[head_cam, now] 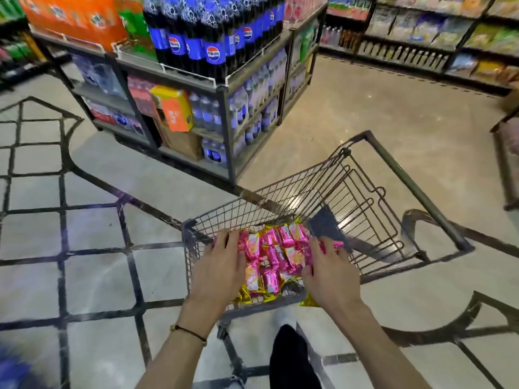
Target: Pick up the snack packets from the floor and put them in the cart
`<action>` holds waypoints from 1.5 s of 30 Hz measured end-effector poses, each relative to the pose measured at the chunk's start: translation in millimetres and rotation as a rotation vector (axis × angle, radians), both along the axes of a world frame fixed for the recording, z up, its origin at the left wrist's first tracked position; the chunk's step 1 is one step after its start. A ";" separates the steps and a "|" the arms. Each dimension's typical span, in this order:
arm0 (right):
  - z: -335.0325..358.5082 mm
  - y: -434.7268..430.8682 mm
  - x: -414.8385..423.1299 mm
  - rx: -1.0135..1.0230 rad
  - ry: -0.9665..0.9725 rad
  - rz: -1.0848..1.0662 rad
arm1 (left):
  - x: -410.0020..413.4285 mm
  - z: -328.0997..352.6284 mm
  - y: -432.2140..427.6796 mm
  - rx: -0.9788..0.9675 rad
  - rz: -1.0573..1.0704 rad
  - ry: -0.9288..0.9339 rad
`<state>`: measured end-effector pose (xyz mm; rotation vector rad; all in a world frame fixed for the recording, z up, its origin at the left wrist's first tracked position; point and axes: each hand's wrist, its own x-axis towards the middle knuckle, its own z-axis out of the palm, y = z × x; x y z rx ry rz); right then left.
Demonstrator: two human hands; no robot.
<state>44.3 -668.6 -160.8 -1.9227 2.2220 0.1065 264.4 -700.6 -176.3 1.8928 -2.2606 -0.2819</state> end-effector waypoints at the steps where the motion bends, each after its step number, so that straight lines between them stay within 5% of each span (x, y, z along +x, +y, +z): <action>1: -6.5 -16.8 -5.8 0.017 0.002 0.012 | -8.3 -6.2 -11.5 0.015 0.016 0.020; 15: -113.5 -194.4 -70.3 0.282 -0.055 0.271 | -88.8 -120.1 -141.2 0.353 0.181 0.023; 27: -295.9 -262.4 -78.8 0.421 -0.078 0.316 | -103.5 -287.7 -163.2 0.590 0.271 -0.030; 35: -409.9 -304.2 -76.4 0.345 -0.072 0.284 | -124.5 -384.7 -184.7 0.589 0.236 -0.142; 45: -477.8 -331.3 -66.9 0.355 -0.044 0.228 | -129.2 -428.7 -183.7 0.473 0.240 -0.175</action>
